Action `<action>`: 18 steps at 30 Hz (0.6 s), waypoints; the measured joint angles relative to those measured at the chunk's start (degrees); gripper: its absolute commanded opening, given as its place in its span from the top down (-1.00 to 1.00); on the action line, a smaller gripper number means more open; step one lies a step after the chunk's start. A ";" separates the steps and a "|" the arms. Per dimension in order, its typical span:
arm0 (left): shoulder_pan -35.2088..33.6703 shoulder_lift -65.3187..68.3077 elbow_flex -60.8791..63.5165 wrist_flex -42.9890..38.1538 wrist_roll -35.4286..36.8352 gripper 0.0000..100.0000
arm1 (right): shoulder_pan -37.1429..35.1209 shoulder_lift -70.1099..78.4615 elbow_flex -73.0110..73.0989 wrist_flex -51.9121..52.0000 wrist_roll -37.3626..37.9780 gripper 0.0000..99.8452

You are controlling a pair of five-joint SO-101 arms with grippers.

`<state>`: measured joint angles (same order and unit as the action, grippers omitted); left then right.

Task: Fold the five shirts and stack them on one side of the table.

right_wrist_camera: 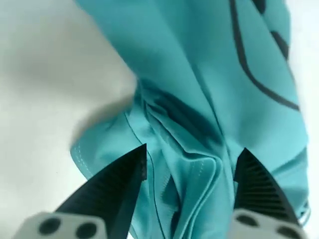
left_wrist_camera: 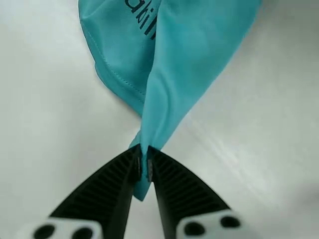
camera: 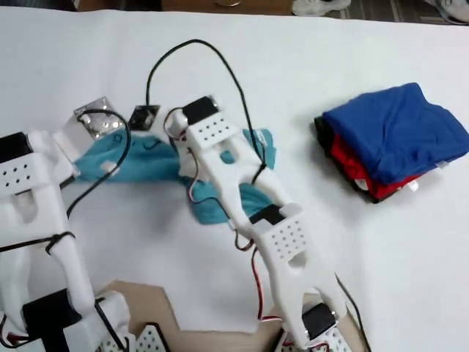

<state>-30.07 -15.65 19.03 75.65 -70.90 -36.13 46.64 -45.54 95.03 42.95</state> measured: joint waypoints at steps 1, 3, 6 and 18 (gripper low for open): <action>0.00 0.00 0.00 0.00 0.00 0.96 | -0.09 0.00 0.00 0.00 0.00 0.46; 0.00 0.00 0.00 0.00 0.00 0.96 | 0.18 1.14 0.00 -0.26 0.09 0.55; 0.00 0.00 0.00 0.00 0.00 0.96 | 1.41 2.99 0.00 -0.62 0.00 0.75; 0.00 0.00 0.00 0.00 0.00 0.96 | 2.90 3.43 -0.79 -0.53 0.09 0.96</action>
<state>-30.07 -15.65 19.03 75.65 -70.90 -33.23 50.07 -46.33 94.51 43.03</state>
